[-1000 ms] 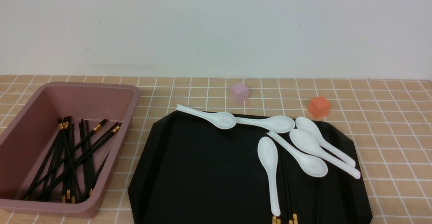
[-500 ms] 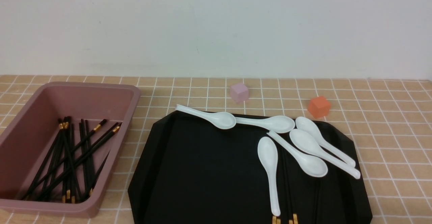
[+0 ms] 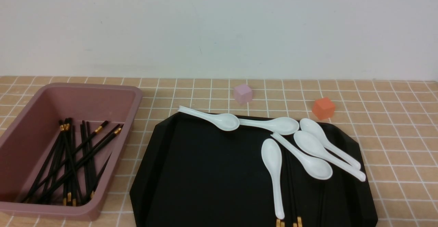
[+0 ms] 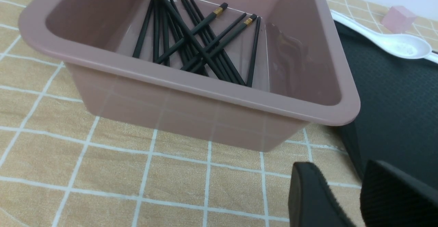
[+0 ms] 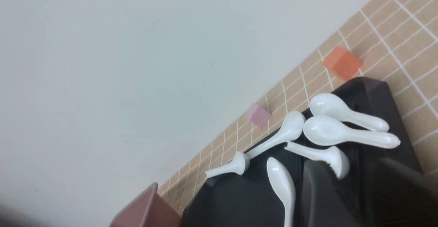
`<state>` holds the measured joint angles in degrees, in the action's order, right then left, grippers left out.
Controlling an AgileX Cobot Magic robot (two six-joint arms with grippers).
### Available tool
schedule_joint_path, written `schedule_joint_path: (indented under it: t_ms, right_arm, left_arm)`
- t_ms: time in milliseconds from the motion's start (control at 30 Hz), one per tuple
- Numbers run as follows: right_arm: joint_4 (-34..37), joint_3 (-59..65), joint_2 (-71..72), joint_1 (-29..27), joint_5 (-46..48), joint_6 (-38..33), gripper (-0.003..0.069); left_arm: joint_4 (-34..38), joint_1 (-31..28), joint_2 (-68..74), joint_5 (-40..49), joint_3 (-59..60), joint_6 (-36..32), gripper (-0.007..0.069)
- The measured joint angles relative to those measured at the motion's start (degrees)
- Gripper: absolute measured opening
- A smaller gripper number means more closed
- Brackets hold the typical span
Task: On brown tablecloth take chopsticks from black tray and put them in box.
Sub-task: 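Move the gripper over the chopsticks on the black tray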
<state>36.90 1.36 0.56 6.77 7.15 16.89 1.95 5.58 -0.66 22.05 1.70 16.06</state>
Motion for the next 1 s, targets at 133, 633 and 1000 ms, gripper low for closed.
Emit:
schedule_joint_path:
  t_ms: [133,633,1000]
  right_arm:
    - [-2.7,-4.8,-0.6,0.0,1.3,-3.7,0.0125]
    - [-12.6,-35.5,-49.0,0.0,49.0,-20.3,0.0045]
    - [-5.9,-42.1,-72.6,22.7,40.9,-17.8,0.0148]
  left_arm:
    - [0.0,0.0,0.0,0.0,0.0,0.0,0.0239]
    - [0.0,0.0,0.0,0.0,0.0,0.0,0.0239]
    - [0.0,0.0,0.0,0.0,0.0,0.0,0.0239]
